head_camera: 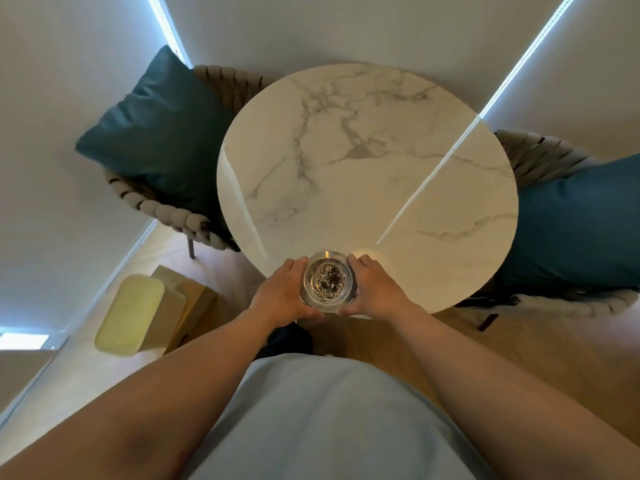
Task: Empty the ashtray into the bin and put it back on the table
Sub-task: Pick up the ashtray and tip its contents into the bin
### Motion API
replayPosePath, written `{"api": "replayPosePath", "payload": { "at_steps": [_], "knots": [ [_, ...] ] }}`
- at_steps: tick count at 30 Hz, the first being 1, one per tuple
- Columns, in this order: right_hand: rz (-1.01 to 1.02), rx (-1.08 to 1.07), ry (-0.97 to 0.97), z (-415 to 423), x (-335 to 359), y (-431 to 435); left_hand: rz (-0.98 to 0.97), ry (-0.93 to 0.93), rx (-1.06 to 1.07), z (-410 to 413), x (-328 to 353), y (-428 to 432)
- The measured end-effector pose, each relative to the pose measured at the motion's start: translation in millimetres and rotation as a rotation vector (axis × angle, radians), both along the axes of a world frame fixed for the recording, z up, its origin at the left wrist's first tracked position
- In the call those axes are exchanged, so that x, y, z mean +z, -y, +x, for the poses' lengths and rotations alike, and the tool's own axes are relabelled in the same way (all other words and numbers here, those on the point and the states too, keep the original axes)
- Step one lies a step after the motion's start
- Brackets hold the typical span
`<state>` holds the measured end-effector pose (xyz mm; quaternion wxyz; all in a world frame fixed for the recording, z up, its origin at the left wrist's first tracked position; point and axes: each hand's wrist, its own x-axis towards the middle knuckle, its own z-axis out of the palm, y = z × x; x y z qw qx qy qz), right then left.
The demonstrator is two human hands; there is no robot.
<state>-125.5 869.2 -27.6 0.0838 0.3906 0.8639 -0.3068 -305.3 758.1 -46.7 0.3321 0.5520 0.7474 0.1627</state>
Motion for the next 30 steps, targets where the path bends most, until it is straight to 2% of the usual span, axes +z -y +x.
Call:
{"api": "replayPosePath", "payload": {
  "at_steps": [14, 30],
  "knots": [
    [0.008, 0.4, -0.002, -108.9, 16.8, 46.6, 0.034, -0.06, 0.418, -53.0, 6.6, 108.0],
    [0.044, 0.726, -0.018, -320.0, 7.5, 181.0, 0.035, -0.057, 0.734, -204.2, 5.1, 272.0]
  ]
}}
